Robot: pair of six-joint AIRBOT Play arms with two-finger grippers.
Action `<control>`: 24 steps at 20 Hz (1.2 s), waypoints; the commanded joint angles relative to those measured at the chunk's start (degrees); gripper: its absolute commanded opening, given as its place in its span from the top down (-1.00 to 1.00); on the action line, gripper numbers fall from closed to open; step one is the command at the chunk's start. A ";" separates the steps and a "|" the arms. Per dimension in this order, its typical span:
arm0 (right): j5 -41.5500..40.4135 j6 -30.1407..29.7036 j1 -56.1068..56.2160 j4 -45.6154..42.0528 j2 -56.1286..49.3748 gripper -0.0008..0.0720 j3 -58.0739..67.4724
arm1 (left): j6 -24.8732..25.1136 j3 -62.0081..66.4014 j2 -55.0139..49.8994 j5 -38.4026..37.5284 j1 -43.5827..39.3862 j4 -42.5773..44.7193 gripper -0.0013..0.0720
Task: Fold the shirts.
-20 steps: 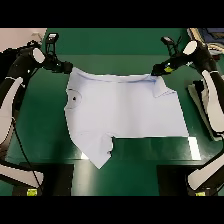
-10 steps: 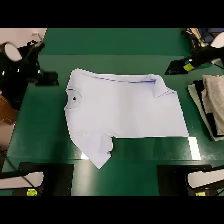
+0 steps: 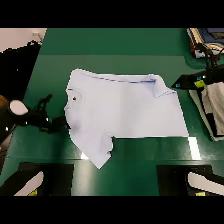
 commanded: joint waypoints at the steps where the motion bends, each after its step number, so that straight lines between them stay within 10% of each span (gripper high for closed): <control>1: -1.70 -0.39 -0.33 0.39 4.11 -0.08 -5.09 | -0.09 -8.66 3.87 3.37 -0.46 -6.71 -0.23; 7: -1.40 -0.35 -0.33 0.48 5.90 -0.08 -5.73 | -2.34 -10.12 3.85 11.39 -8.48 -7.63 -0.19; 11: 0.59 -0.35 -0.92 -0.11 6.99 -0.08 -5.75 | -2.89 -10.10 3.85 11.80 -9.33 -7.63 0.90; 24: 2.54 -0.37 -36.26 -6.88 15.69 -0.08 -40.63 | -2.67 4.76 3.98 9.44 -9.33 0.11 0.90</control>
